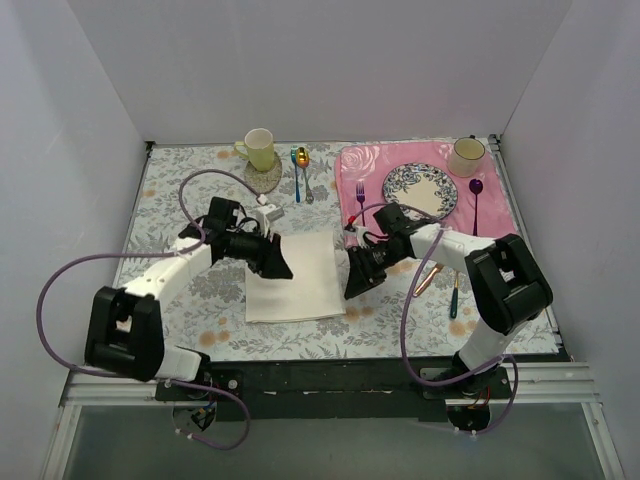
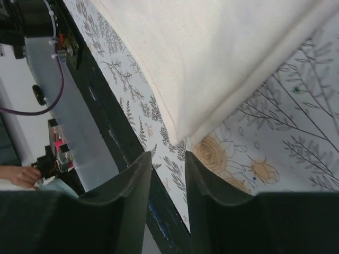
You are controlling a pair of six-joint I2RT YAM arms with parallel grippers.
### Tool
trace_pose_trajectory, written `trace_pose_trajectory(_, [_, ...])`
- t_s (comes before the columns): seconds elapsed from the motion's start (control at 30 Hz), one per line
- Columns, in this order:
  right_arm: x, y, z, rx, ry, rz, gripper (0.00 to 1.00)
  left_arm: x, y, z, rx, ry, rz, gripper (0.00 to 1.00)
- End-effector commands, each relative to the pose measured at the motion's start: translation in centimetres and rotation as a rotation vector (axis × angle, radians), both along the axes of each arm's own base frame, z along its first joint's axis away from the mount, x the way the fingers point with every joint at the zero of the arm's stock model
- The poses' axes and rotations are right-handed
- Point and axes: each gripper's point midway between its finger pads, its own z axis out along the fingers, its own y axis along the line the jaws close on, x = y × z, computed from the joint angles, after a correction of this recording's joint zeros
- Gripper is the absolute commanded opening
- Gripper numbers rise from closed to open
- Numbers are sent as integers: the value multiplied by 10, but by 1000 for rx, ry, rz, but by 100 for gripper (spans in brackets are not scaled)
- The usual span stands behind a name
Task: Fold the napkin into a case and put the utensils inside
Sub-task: Smooth out the square-folded napkin at the center of the board.
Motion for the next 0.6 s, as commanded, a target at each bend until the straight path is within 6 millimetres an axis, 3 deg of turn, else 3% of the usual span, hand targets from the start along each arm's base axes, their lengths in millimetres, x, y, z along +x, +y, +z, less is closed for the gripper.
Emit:
trace_pose_trajectory(0.0, [6, -17, 0, 21, 46, -96, 37, -22, -23, 15, 50, -339, -181, 47])
trace_pose_trajectory(0.1, [8, -22, -14, -1, 72, -129, 37, -29, -53, 17, 70, -458, -275, 47])
trace_pose_trajectory(0.2, [7, -20, -21, -7, 109, -131, 36, -21, -79, 15, 115, -443, -246, 40])
trace_pose_trajectory(0.23, [7, -19, -26, -9, 122, -132, 36, -28, -93, 16, 118, -446, -251, 40])
trace_pose_trajectory(0.3, [8, -18, -29, -7, 134, -134, 36, -30, -103, 16, 136, -486, -253, 49])
trace_pose_trajectory(0.4, [7, -17, -37, -10, 161, -139, 36, -52, -118, 21, 80, -640, -451, 53])
trace_pose_trajectory(0.43, [7, -17, -39, -13, 166, -142, 35, -62, -118, 15, 76, -674, -529, 53])
trace_pose_trajectory(0.47, [7, -16, -40, -9, 166, -149, 35, -61, -119, 14, 72, -790, -617, 52])
trace_pose_trajectory(0.57, [3, -16, -46, -14, 206, -164, 33, -66, -123, 11, 32, -924, -794, 47])
